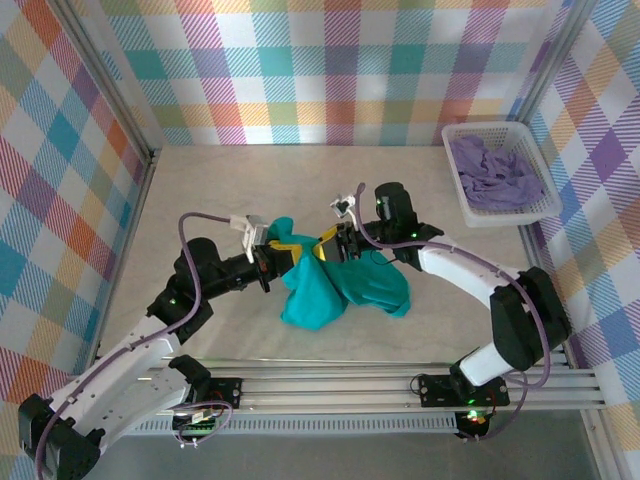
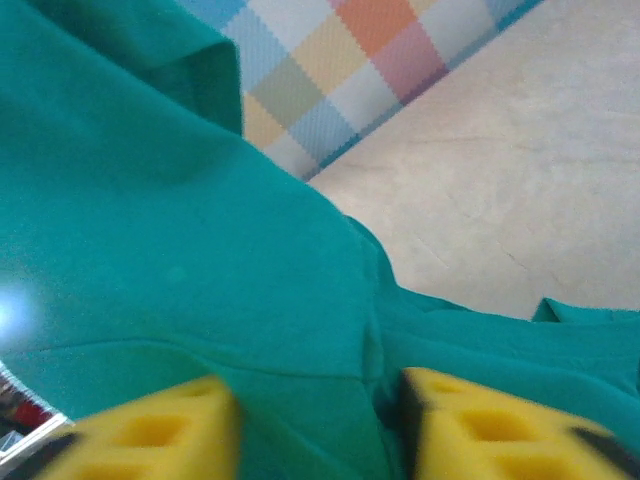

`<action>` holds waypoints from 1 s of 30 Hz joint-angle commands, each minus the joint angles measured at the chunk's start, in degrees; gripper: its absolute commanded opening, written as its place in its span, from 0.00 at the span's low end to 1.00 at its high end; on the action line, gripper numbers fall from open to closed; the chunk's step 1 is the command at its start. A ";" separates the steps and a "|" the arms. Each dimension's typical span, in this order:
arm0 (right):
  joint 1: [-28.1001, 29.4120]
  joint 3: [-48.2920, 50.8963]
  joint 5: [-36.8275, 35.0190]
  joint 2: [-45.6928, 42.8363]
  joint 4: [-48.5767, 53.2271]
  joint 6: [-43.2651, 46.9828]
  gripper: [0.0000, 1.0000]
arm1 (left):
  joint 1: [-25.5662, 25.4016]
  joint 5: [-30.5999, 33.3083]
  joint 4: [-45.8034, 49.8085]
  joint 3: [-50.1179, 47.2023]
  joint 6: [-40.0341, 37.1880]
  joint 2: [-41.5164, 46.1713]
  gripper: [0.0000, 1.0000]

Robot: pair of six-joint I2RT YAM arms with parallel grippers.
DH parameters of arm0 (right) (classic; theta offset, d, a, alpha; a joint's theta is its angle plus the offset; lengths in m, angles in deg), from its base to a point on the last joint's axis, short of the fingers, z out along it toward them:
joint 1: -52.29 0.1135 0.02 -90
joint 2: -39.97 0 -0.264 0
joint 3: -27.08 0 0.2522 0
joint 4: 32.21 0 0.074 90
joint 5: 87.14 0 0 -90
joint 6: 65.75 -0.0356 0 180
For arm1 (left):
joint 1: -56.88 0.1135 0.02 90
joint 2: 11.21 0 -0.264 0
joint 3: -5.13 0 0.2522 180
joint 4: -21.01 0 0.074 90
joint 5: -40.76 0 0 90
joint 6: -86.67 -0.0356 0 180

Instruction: Fold the inside-out t-shirt

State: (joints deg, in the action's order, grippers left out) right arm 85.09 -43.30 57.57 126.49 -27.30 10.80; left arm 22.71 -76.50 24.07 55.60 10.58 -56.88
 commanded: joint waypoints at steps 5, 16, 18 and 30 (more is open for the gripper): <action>-0.83 -0.65 -18.69 -11.16 -0.06 6.23 0.00 | 0.47 17.50 3.47 0.20 -0.59 -0.10 0.11; 9.78 14.21 -40.11 -18.38 -0.21 19.84 0.00 | 0.42 25.77 17.01 0.30 7.35 -14.99 0.44; 11.66 16.67 -39.93 -17.48 2.41 15.26 0.00 | 0.51 27.71 20.95 -0.21 10.43 -15.37 0.47; 16.71 19.72 -33.69 -6.65 19.41 0.43 0.21 | 1.05 23.49 28.41 2.92 12.14 -18.07 0.59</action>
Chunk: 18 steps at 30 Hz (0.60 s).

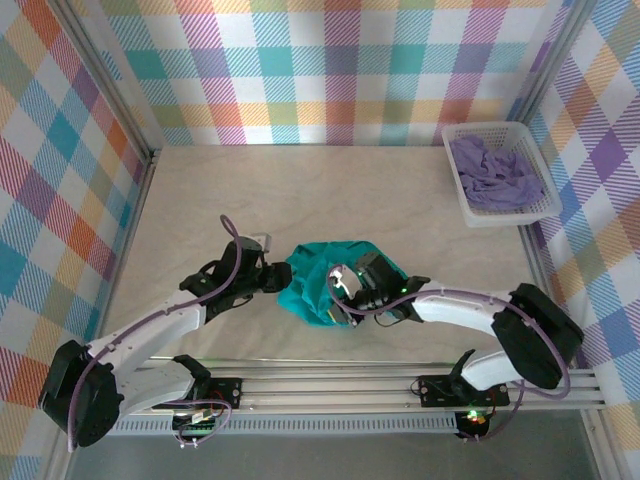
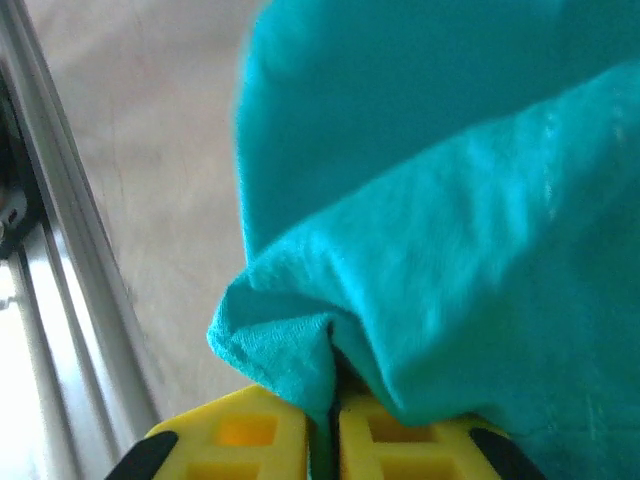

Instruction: Fold the inside-out t-shirt

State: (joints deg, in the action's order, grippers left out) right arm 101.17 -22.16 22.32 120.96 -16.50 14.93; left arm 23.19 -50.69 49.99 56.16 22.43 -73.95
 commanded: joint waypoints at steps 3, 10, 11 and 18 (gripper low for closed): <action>0.38 0.52 -2.42 -7.81 10.85 -4.85 0.35 | 0.56 -4.73 1.28 2.19 -0.16 -1.07 0.60; -6.37 3.27 -5.15 -19.59 8.82 -9.49 0.53 | -2.39 -10.54 -3.36 3.26 -4.02 -1.19 0.65; -8.40 3.10 -5.39 -20.01 8.86 -10.95 0.54 | -3.20 -10.50 -3.36 4.18 -4.82 -1.66 0.66; -13.99 -0.87 -3.23 -13.80 10.19 -15.10 0.52 | -6.20 -8.97 -2.40 11.88 -11.45 -12.72 0.70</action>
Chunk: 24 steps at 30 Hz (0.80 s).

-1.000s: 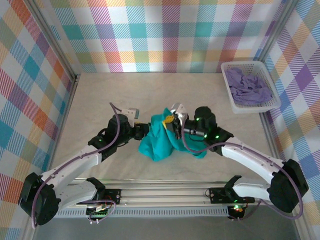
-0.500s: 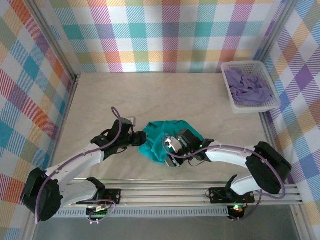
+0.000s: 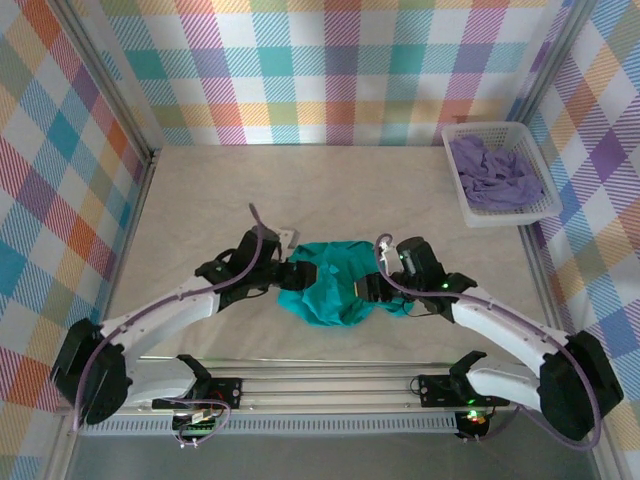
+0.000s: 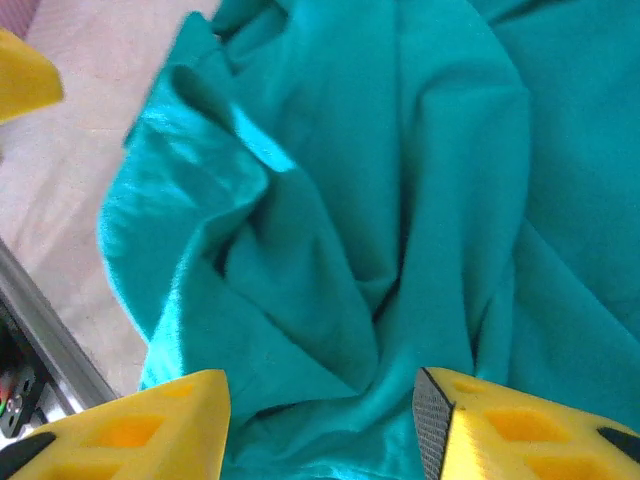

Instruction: Fold the inside-out t-shirt

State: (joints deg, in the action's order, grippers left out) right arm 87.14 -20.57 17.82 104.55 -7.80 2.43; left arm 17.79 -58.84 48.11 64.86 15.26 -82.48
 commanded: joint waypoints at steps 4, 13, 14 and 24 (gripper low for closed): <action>0.21 -1.99 6.24 6.50 -1.55 -3.86 0.47 | -1.93 -1.61 -1.07 7.08 -5.93 -11.22 0.65; 0.65 -2.46 7.90 9.68 -3.20 -2.44 0.36 | -1.88 -4.31 -4.77 7.22 -6.26 -10.74 0.03; 0.48 -3.12 6.55 9.15 -1.48 -1.22 0.36 | -1.93 -6.64 -5.85 5.04 -6.45 -7.96 0.01; -1.87 -8.29 4.14 6.06 1.83 4.39 0.39 | -2.32 -9.15 -0.16 -15.64 4.48 15.27 0.06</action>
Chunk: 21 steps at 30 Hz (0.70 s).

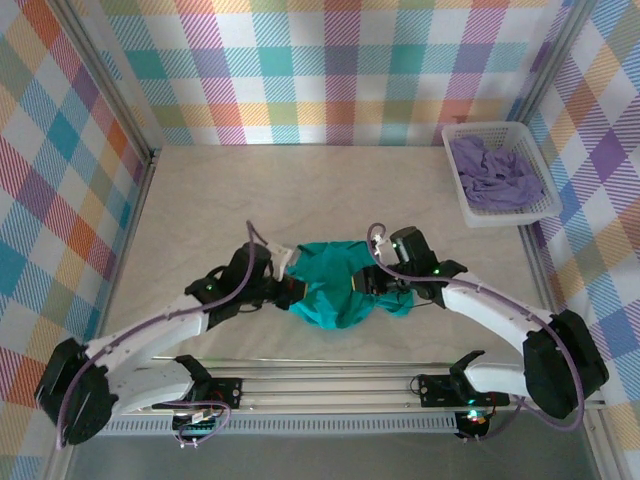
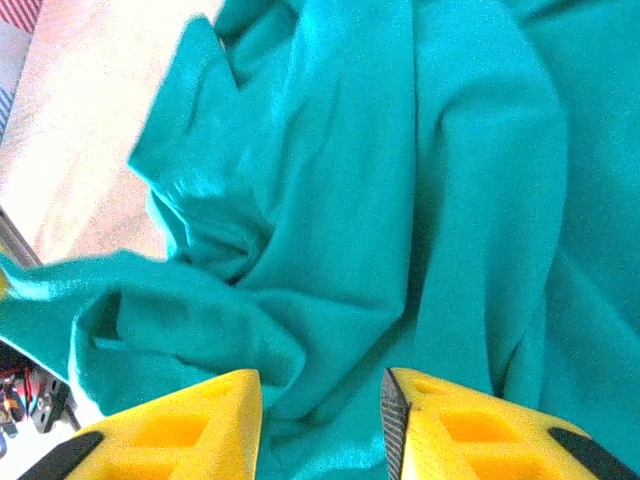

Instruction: Fold the inside-out t-shirt

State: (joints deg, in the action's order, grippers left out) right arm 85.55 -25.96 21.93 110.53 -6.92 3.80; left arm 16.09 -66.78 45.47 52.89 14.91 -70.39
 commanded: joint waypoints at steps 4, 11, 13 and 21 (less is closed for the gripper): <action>-0.30 -5.49 0.44 2.40 1.79 4.33 0.40 | -0.64 -0.51 4.76 -6.11 6.43 7.91 0.18; -0.21 -6.76 0.06 3.54 2.28 5.16 0.43 | -0.57 8.58 10.31 -5.64 7.77 13.93 0.30; 0.38 -7.13 2.83 4.30 1.99 6.08 0.43 | -0.60 10.51 9.76 -5.39 7.40 14.83 0.41; 9.92 -2.06 6.56 5.02 0.76 3.84 0.52 | -1.24 5.17 6.54 -1.60 4.01 3.38 0.58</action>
State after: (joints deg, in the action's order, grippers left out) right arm 93.13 -30.73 25.90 115.67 -5.77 8.63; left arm 15.98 -60.18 52.73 49.26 20.81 -63.98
